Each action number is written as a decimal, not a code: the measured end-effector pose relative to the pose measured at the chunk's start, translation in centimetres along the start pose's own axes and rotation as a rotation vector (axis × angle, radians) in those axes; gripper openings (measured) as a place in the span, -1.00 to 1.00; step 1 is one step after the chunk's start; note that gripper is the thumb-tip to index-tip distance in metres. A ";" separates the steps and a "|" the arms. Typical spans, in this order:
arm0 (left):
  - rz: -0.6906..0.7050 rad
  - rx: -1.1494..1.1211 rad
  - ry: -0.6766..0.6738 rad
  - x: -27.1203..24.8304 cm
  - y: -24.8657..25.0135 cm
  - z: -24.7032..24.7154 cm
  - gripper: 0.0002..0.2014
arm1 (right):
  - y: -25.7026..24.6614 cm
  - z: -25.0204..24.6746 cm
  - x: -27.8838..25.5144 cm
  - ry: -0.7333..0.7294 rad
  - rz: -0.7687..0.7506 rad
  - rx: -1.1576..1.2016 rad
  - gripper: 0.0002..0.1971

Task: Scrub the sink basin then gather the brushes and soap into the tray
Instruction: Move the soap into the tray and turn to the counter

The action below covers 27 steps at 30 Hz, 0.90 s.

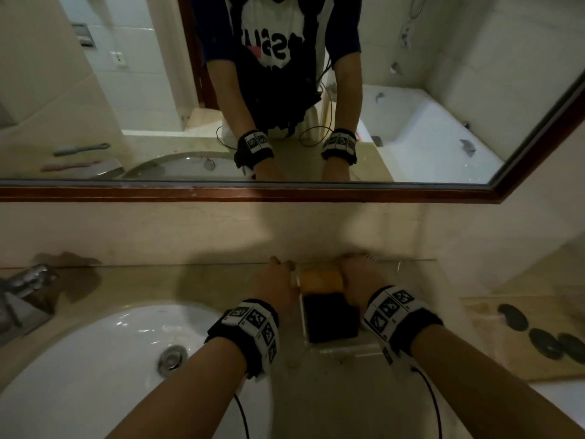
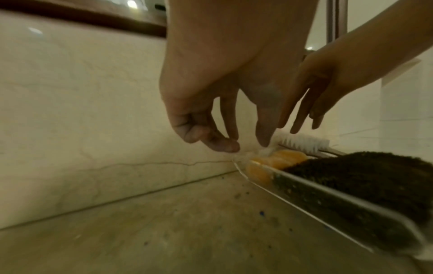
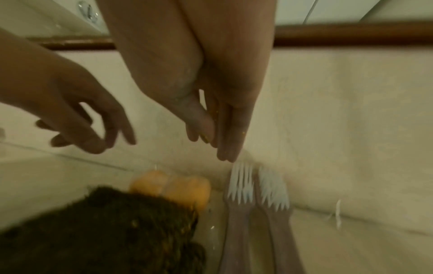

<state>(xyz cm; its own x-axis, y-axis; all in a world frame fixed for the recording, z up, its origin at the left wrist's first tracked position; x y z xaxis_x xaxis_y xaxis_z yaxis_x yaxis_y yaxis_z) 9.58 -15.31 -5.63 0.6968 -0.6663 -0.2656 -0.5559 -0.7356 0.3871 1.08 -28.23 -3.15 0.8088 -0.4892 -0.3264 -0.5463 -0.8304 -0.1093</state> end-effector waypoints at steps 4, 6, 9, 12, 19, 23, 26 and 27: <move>0.000 -0.067 0.049 -3.3 -1.0 -1.8 -0.61 | -1.8 -1.8 -3.2 0.043 -0.003 -0.085 -0.72; 0.000 -0.095 0.076 -5.3 -1.6 -2.8 -0.65 | -3.1 -2.2 -5.2 0.068 0.001 -0.111 -0.72; -0.006 -0.072 0.107 -8.7 -2.8 -4.9 -0.66 | -5.8 -2.6 -8.3 0.051 0.010 -0.167 -0.70; -0.048 -0.068 0.154 -12.4 -4.7 -7.5 -0.69 | -9.1 -3.7 -10.6 0.040 -0.040 -0.163 -0.67; -0.254 -0.081 0.336 -22.4 -12.3 -11.2 -0.74 | -20.8 -4.1 -14.0 0.113 -0.332 -0.133 -0.67; -0.431 -0.087 0.320 -28.3 -18.5 -10.0 -0.72 | -27.5 0.3 -16.8 0.059 -0.511 -0.149 -0.68; -0.564 -0.095 0.342 -32.9 -23.8 -9.6 -0.71 | -32.5 3.0 -18.9 0.029 -0.603 -0.182 -0.68; -0.607 -0.092 0.343 -34.4 -25.8 -9.4 -0.70 | -34.1 4.0 -19.4 0.012 -0.628 -0.206 -0.67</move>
<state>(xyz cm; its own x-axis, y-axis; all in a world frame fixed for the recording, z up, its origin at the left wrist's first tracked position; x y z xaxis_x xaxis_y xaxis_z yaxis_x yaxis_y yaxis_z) 4.20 27.77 1.83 0.9839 -0.0535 -0.1708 0.0071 -0.9418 0.3361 3.13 10.64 3.20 0.9632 0.1025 -0.2486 0.0814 -0.9923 -0.0935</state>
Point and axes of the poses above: each hand's wrist, its own x-axis towards the middle knuckle, its own z-axis out of the palm, y = z × x, the point moved 5 cm from there along x, towards the middle knuckle, and after that the axes turned 2 degrees about z, right-handed, at the moved point
